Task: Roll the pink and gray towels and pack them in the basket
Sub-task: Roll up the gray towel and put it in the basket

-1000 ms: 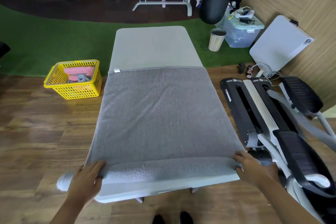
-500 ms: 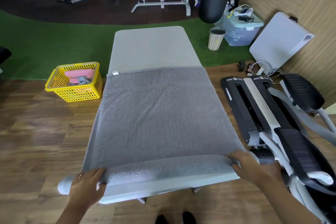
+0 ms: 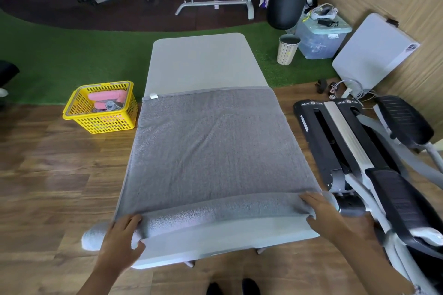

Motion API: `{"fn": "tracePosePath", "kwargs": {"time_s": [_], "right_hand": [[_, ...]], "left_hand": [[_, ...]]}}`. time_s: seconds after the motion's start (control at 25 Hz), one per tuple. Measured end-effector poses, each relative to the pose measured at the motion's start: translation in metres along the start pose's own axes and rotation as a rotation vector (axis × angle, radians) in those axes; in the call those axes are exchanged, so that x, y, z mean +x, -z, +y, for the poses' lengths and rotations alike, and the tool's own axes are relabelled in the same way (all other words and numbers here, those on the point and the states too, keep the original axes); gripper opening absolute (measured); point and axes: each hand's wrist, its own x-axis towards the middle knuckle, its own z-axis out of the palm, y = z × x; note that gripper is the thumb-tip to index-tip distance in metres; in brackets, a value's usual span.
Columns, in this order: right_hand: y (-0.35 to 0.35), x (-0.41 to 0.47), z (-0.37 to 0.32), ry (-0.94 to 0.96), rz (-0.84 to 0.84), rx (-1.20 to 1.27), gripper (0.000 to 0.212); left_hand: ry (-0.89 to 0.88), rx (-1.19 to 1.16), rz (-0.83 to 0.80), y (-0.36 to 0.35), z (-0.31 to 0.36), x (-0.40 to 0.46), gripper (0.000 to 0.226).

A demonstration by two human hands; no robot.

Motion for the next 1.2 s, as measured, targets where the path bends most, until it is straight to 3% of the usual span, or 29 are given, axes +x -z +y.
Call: {"fn": "tracePosePath", "kwargs": {"time_s": [0.16, 0.32, 0.4, 0.56, 0.68, 0.84, 1.04, 1.2], "right_hand": [[0.005, 0.001, -0.013, -0.009, 0.080, 0.011, 0.040], [0.018, 0.003, -0.013, -0.075, 0.004, -0.084, 0.021], [0.023, 0.004, -0.013, -0.102, 0.012, -0.081, 0.024], [0.008, 0.008, -0.018, 0.045, 0.177, -0.025, 0.035], [0.006, 0.002, -0.021, -0.016, 0.104, 0.041, 0.036], [0.006, 0.000, -0.016, 0.020, 0.007, 0.004, 0.052], [0.016, 0.000, -0.024, -0.097, -0.032, -0.021, 0.024], [0.023, 0.006, -0.030, -0.083, 0.015, -0.106, 0.033]], "left_hand": [[0.041, 0.004, 0.017, 0.005, 0.011, 0.003, 0.049], [0.069, 0.042, -0.014, 0.017, 0.006, 0.005, 0.047], [0.050, 0.019, 0.005, 0.020, 0.004, 0.009, 0.049], [-0.004, -0.027, 0.137, 0.018, 0.017, 0.014, 0.037], [-0.030, -0.041, 0.195, 0.005, 0.017, 0.010, 0.042], [-0.051, -0.012, 0.117, -0.004, 0.014, 0.005, 0.054], [0.010, -0.032, 0.039, 0.011, 0.016, 0.008, 0.038], [0.101, -0.093, 0.044, 0.024, 0.013, 0.023, 0.036]]}}
